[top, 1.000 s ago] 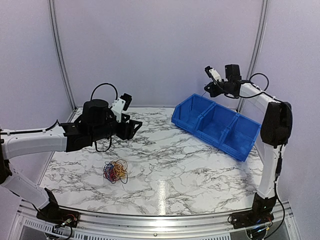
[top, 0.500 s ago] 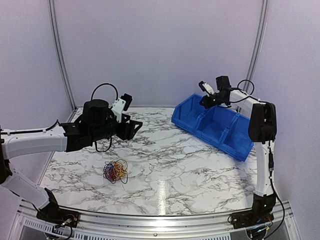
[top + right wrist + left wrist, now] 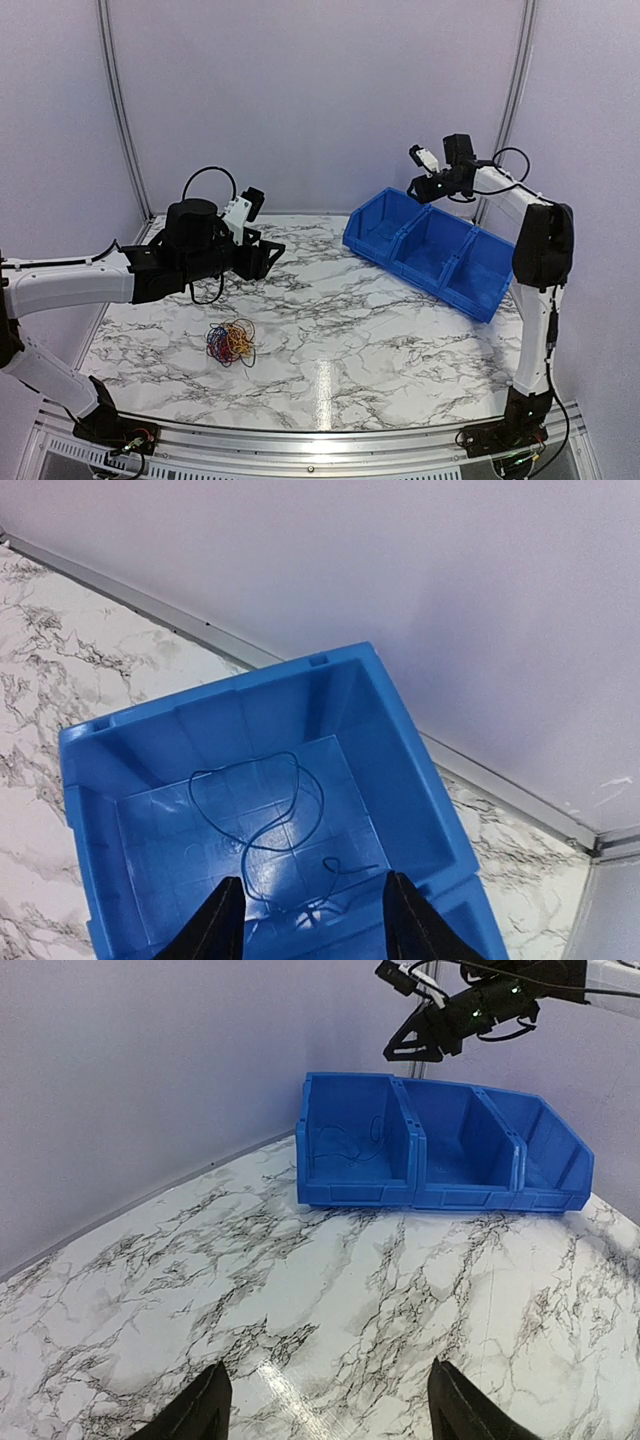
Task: Untangle the cables
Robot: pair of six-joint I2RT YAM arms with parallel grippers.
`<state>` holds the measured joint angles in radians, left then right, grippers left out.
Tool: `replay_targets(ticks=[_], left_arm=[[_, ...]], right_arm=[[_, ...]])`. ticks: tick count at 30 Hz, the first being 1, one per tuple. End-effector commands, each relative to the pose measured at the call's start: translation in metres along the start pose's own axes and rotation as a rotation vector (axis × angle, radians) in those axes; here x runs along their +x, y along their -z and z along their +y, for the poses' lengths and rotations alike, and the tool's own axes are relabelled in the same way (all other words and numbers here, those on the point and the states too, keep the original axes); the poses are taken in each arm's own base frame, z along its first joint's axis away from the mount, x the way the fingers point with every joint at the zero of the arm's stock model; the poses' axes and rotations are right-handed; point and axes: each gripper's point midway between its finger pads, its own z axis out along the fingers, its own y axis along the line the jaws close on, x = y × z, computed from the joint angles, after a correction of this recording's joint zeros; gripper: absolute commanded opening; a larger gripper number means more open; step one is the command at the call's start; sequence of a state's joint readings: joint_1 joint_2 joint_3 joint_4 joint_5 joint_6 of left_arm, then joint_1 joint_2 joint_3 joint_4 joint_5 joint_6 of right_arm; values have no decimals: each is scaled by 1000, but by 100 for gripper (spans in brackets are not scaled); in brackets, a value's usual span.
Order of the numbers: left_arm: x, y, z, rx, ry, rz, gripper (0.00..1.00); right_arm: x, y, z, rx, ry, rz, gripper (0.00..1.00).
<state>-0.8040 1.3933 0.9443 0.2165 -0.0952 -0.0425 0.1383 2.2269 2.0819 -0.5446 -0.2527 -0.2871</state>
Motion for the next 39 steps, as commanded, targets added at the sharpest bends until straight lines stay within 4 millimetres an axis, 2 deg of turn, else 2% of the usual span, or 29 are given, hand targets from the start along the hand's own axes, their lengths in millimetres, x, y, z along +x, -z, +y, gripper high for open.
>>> replay_targets(ticks=[1,3,6,7,9,10,13,19,22,26,31,39], left_arm=[[3,-2,9,-44,18,5,70],[5,-2,20,-106,34,29,69],[3,2,32,-189,58,75,69],[4,5,37,-216,67,95,69],[9,13,43,-256,84,132,69],[10,20,46,-269,99,140,69],[26,37,51,-298,155,179,69],[79,58,53,-310,258,265,69],[100,64,53,-315,313,295,69],[126,69,56,-347,364,332,70],[156,76,64,-396,418,363,70],[170,78,66,-381,516,269,69]], right_arm=[[-35,58,6,33,25,-79,48],[-40,76,22,-27,39,-121,48],[-39,106,58,-145,77,-170,44],[-43,125,75,-196,103,-207,43],[-38,145,109,-303,120,-256,40],[-33,151,125,-337,125,-271,39],[-14,157,191,-481,174,-263,36],[29,150,320,-731,288,-163,37],[49,136,370,-824,291,-78,39],[64,114,424,-950,227,40,42],[85,89,469,-1088,141,183,46],[98,64,497,-1155,62,302,49]])
